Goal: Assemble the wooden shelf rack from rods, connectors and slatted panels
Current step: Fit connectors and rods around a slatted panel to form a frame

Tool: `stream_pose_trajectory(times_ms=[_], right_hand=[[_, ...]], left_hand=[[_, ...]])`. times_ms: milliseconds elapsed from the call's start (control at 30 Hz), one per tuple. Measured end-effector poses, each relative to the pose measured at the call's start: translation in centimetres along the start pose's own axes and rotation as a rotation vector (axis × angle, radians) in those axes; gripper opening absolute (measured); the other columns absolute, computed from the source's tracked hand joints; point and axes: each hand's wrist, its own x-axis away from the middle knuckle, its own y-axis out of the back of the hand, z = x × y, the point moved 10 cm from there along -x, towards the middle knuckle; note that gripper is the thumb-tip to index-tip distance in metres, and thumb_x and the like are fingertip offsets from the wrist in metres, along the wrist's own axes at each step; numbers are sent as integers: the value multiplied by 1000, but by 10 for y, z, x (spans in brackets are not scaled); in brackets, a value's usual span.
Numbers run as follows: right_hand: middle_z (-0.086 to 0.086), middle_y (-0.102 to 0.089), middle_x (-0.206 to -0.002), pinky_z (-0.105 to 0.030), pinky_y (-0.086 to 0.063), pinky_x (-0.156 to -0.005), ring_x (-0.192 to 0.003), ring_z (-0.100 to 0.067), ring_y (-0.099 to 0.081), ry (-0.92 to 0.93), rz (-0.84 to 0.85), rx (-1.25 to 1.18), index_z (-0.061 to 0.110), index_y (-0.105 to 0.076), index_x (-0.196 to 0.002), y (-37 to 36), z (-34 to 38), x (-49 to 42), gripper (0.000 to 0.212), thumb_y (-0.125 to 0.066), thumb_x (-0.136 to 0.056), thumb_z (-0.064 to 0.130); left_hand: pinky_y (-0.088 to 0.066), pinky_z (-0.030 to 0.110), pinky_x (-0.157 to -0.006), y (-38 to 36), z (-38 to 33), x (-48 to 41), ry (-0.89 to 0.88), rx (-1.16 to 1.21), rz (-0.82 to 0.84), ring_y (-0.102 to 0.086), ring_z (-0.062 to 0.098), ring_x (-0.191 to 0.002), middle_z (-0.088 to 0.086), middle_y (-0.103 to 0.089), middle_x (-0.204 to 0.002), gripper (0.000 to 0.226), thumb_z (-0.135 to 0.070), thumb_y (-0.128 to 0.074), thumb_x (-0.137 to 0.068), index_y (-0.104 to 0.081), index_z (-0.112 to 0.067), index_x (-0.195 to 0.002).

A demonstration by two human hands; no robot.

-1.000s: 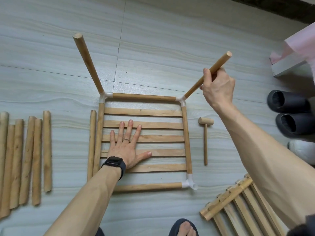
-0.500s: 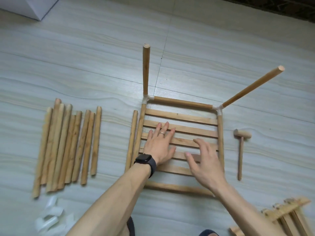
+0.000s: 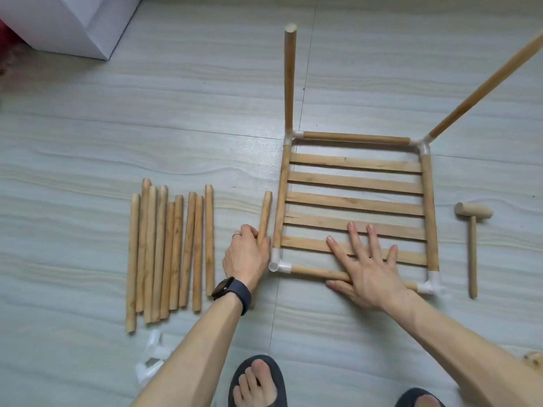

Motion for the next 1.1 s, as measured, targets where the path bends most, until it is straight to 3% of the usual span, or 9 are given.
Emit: stream_pose_trajectory(times_ms=[67, 200, 333, 467, 533, 600, 933, 1033, 1100], right_hand=[[4, 60, -143, -78, -5, -111, -144, -41, 39, -4, 26, -9, 58, 45, -133, 9, -5, -11, 89, -19, -81, 91], [6, 62, -139, -78, -5, -112, -145, -40, 39, -13, 57, -9, 60, 44, -132, 17, -8, -20, 90, -24, -81, 91], [3, 48, -154, -73, -1, -115, -146, -37, 37, -20, 115, -91, 57, 23, -149, 27, -6, -20, 93, -33, -82, 89], [-1, -32, -164, -38, -23, -122, -152, -19, -25, -1, -98, -586, 41, -44, -150, 77, 7, -3, 83, -39, -81, 87], [10, -67, -132, -10, -43, -92, -114, 3, -62, 26, -146, -965, 42, -69, -125, 94, 16, 11, 66, -47, -80, 85], [12, -75, -112, -11, -47, -66, -84, 1, -69, 76, -51, -1252, 45, -76, -107, 96, 32, 22, 40, -53, -89, 72], [-5, -68, -74, -22, -42, -53, -57, -12, -52, -48, -56, -1475, 18, -70, -113, 74, 1, 48, 19, -72, -94, 24], [-6, -68, -73, -24, -48, -52, -55, -17, -59, -208, -147, -1525, 11, -66, -106, 57, -38, 66, 17, -75, -92, 15], [-10, -69, -77, -25, -53, -54, -57, -20, -66, -349, -322, -1558, 8, -64, -99, 49, -78, 86, 13, -74, -91, 11]], left_hand=[[-47, 36, -75, 1, 4, -7, 28, 91, -10, -61, 24, -92, -2, -64, -99, 27, -46, -58, -95, -54, -21, -103], [-60, 39, -70, 4, 17, -20, 271, 789, 84, -68, 22, -81, 4, -68, -96, 34, -36, -66, -95, -64, -7, -113], [-56, 27, -61, 25, -15, -21, 178, 1041, 167, -68, 18, -71, 2, -66, -85, 30, -30, -67, -96, -69, -4, -112], [-57, 26, -61, 28, -70, -4, 44, 1154, 355, -72, 24, -75, 6, -72, -94, 28, -26, -69, -95, -71, -4, -112], [-59, 29, -64, 23, -90, 2, -6, 1173, 393, -71, 26, -80, 8, -73, -98, 28, -25, -70, -94, -71, -5, -114], [-60, 32, -69, 16, -105, 7, -41, 1177, 429, -72, 25, -83, 8, -75, -99, 32, -25, -71, -93, -70, -5, -118], [-56, 29, -84, -29, -154, 29, -297, 796, 430, -71, 7, -93, -7, -76, -96, 21, -42, -71, -92, -75, -25, -103], [-38, 33, -110, -47, -170, 45, -525, 274, 242, -47, 11, -133, -11, -59, -136, 56, -72, -42, -90, -60, -38, -130], [-12, 50, -121, -76, -171, 53, -568, -61, 261, -7, 28, -154, 1, -20, -166, 81, -81, -26, -87, -24, -38, -155]])
